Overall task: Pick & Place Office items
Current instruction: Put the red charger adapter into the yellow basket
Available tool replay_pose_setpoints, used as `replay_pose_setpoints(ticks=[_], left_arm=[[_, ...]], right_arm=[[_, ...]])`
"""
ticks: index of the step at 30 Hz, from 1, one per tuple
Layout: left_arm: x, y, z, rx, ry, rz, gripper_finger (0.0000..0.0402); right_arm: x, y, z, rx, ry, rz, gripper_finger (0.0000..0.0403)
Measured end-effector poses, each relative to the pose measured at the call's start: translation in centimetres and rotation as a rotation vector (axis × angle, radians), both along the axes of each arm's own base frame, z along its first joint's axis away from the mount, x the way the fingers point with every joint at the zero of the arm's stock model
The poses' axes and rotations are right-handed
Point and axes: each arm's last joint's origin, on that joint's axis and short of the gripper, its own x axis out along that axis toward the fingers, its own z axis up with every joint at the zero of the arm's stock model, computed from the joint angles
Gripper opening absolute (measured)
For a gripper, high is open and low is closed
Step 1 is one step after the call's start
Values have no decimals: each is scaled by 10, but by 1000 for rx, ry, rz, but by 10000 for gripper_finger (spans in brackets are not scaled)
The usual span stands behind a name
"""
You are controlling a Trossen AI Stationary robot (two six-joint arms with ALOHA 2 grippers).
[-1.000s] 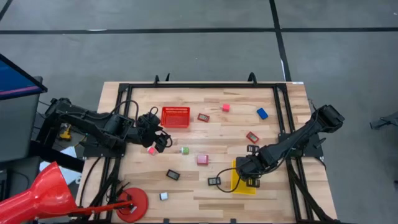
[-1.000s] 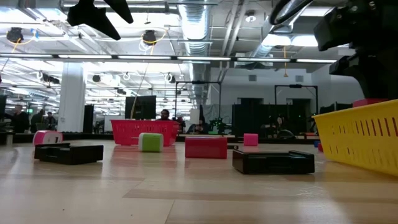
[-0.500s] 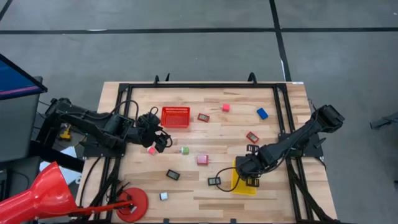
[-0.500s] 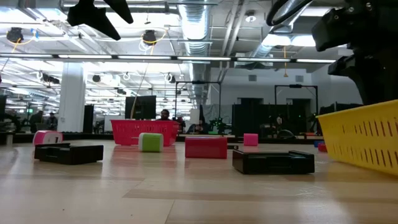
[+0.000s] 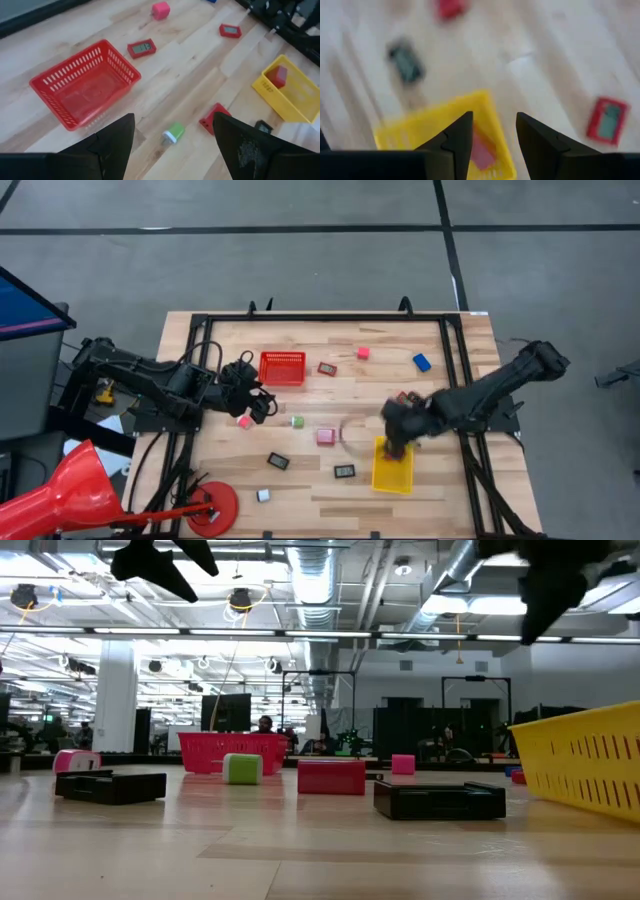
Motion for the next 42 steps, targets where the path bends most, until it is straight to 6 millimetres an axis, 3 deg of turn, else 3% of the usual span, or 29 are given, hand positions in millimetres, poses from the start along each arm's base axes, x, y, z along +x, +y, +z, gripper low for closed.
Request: replay_pose_setpoints(ticks=[4,6,12,19,22,26,30,34,42], left_arm=[[0,0,0,7,-4,6,264],[0,0,0,7,-8,7,264],[0,0,1,16,-3,-2,264],[1,0,1,10,-13,0,264],[0,-1,1,5,-10,-7,264],[-3,-4,-1,9,23,-28,264],[-8,-6,-4,28,84,-48,264],[-12,-8,-6,33,125,-61,264],[-14,-10,-7,16,122,-54,264]], right_arm=[[-15,-41,11,131,27,-529,145],[-19,-58,14,158,31,-643,149],[2,-87,11,117,10,-351,178],[39,-102,-19,113,70,-48,204],[55,-99,-29,214,25,27,209],[74,-77,-27,270,-87,198,210],[94,-50,-14,187,-196,441,208],[112,-25,-17,46,-205,629,212],[144,-12,-44,12,-135,601,231]])
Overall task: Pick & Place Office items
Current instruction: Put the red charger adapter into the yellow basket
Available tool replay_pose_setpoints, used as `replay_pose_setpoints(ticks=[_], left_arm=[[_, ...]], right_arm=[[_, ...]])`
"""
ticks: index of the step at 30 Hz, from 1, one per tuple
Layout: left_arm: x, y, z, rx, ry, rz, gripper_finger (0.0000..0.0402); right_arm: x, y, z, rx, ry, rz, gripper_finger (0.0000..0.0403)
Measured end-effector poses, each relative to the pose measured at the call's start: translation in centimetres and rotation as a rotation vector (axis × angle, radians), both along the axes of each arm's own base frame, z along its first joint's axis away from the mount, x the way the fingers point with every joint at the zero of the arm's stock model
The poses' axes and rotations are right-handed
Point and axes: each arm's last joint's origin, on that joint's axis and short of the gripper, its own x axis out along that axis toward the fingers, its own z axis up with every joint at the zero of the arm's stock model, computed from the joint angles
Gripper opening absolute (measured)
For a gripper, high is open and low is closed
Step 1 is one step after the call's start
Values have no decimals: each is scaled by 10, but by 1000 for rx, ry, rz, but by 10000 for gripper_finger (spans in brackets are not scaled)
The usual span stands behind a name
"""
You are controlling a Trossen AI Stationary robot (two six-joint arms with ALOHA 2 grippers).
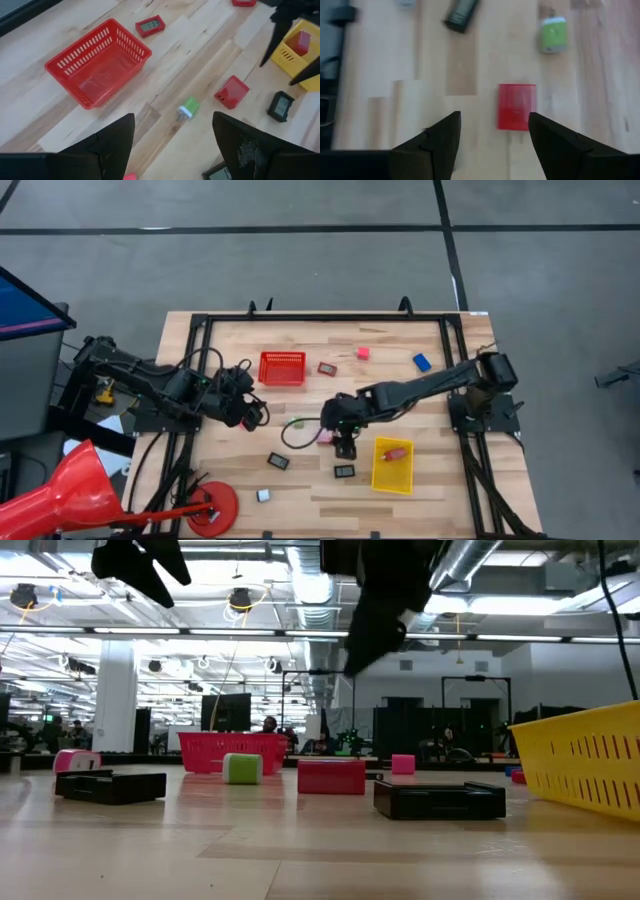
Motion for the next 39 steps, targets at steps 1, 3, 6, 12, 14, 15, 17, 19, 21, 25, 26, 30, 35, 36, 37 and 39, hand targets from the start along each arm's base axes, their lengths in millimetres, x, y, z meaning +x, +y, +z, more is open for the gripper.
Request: replay_pose_setpoints(ticks=[1,3,6,12,14,15,17,19,21,25,26,30,35,36,37,39], left_arm=[[0,-1,0,-1,-1,-2,264],[-1,-2,0,-2,2,-8,264],[-2,-3,0,-2,6,-18,264],[-4,-7,-1,0,18,-37,264],[-4,-7,-1,-1,18,-41,264],[-4,-7,-1,0,18,-41,264],[-4,-7,-1,0,18,-42,264],[-4,-7,-1,0,19,-42,264],[-4,-7,-1,0,19,-42,264],[-4,-8,-1,1,22,-45,264],[-4,-8,-1,1,22,-45,264],[-4,-8,-3,0,21,-44,264],[-5,-8,-9,-11,40,-38,264],[-5,-8,-10,-14,44,-38,264],[-5,-8,-10,-14,44,-38,264],[-5,-8,-10,-15,43,-36,264]], right_arm=[[4,-2,-3,10,7,-24,234],[10,-4,-10,30,21,-63,239],[16,-7,-27,26,70,-88,242],[21,-6,-42,73,102,-81,245],[22,0,-40,67,67,-44,245],[23,2,-39,62,50,-24,245],[23,8,-38,52,33,8,245],[26,13,-43,51,26,33,245],[26,14,-51,47,51,38,245],[28,9,-45,48,19,18,245],[28,6,-44,43,12,9,246],[29,-4,-44,32,20,-21,246],[30,-10,-44,31,17,-27,246],[30,-10,-44,32,16,-27,246],[30,-10,-44,32,17,-26,246],[30,-9,-44,33,17,-26,246]])
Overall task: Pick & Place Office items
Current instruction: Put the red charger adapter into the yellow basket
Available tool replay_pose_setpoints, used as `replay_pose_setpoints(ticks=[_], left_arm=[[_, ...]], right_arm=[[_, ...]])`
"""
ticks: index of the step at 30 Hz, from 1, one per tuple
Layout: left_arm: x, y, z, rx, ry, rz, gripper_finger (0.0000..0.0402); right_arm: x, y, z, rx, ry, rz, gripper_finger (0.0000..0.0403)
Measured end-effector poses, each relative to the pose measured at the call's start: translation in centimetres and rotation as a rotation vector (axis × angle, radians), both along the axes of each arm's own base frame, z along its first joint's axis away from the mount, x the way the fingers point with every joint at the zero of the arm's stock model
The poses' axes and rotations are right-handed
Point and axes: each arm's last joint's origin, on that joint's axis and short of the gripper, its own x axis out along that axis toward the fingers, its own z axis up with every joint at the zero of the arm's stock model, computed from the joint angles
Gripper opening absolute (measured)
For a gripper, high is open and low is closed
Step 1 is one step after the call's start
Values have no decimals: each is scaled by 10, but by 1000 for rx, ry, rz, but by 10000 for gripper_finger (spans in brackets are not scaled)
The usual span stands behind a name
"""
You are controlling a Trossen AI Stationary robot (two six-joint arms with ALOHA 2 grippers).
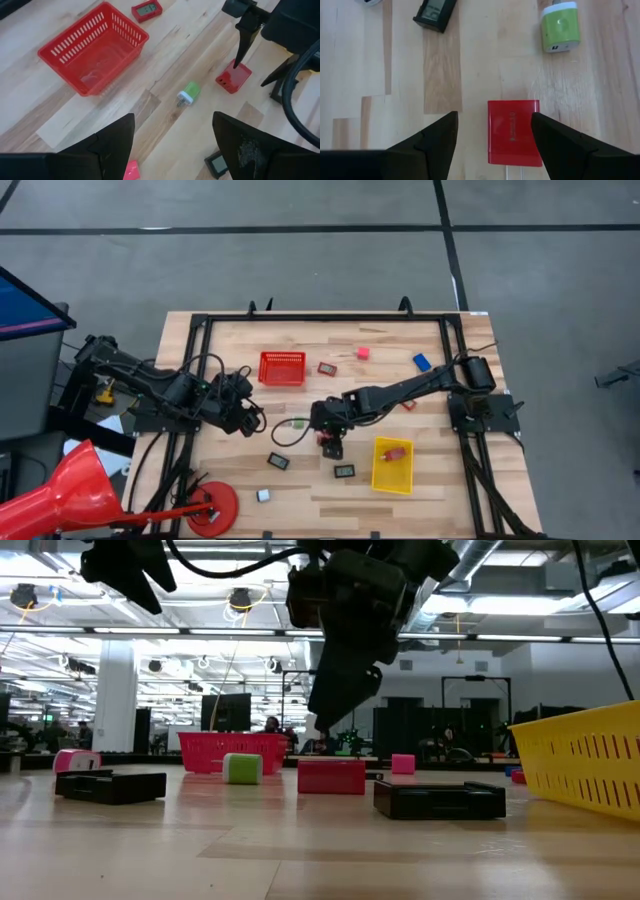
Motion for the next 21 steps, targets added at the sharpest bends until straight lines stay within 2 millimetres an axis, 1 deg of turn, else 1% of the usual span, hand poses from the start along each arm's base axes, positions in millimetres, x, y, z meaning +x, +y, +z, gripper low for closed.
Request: replay_pose_setpoints(ticks=[4,11,13,16,18,21], left_arm=[[0,0,0,0,0,0,264],[0,0,0,4,-1,2,264],[0,0,0,5,-2,3,264],[0,0,0,5,-2,3,264],[0,0,0,5,-2,3,264],[0,0,0,4,-2,3,264]], right_arm=[[-1,-1,-5,1,-5,-5,246],[-9,-15,-21,-2,44,-45,246],[-8,-19,-22,11,50,-80,248],[-7,-22,-21,53,48,-140,263],[-7,-18,-21,78,56,-147,276],[-11,-1,-21,72,65,-101,296]])
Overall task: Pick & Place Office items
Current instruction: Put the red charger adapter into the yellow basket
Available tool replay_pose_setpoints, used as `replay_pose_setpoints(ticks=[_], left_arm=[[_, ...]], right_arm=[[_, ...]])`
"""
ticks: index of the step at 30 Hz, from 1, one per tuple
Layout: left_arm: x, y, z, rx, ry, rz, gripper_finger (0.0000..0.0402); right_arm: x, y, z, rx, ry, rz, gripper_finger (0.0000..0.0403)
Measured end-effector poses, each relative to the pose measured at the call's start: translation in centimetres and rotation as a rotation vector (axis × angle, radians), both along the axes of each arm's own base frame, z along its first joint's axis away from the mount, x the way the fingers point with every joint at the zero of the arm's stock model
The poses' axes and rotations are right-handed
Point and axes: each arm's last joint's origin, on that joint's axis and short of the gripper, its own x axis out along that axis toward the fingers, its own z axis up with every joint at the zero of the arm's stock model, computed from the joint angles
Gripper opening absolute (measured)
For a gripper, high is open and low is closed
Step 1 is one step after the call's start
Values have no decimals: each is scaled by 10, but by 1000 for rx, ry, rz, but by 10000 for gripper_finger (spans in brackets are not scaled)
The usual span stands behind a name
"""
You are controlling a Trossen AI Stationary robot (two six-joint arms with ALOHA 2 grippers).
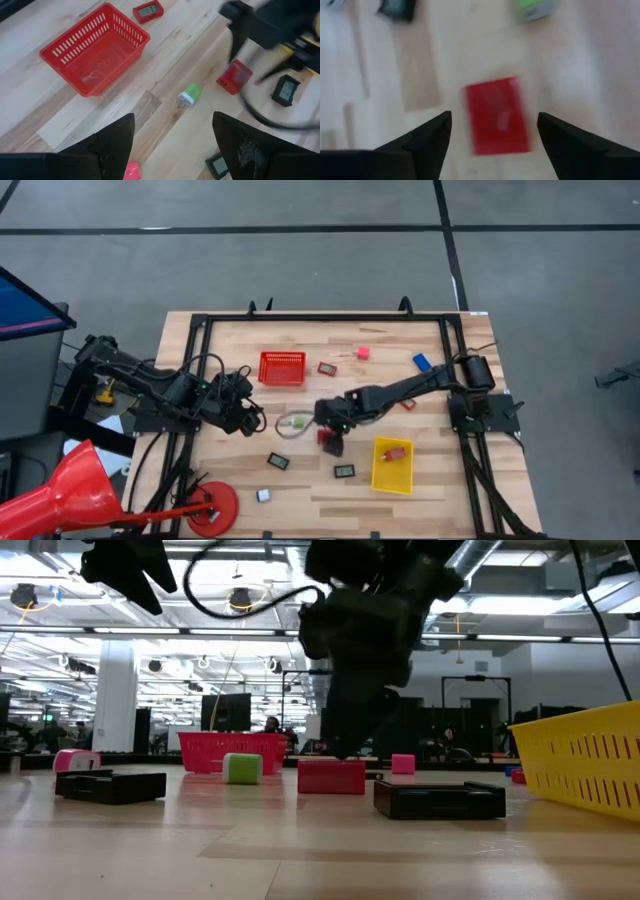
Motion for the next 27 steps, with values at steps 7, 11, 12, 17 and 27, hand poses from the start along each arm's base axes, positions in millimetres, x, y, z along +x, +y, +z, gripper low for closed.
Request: replay_pose_setpoints(ticks=[7,11,12,17,27], left_arm=[[0,0,0,0,0,0,264],[0,0,0,-2,0,1,264],[0,0,0,-5,0,1,264],[0,0,0,-6,0,1,264],[0,0,0,-3,2,-3,264]], right_arm=[[1,15,2,-195,-84,104,320],[2,8,2,-201,-78,80,325],[2,9,2,-194,-79,68,325],[1,16,2,-110,-66,-14,325],[4,26,3,-89,-113,-55,325]])
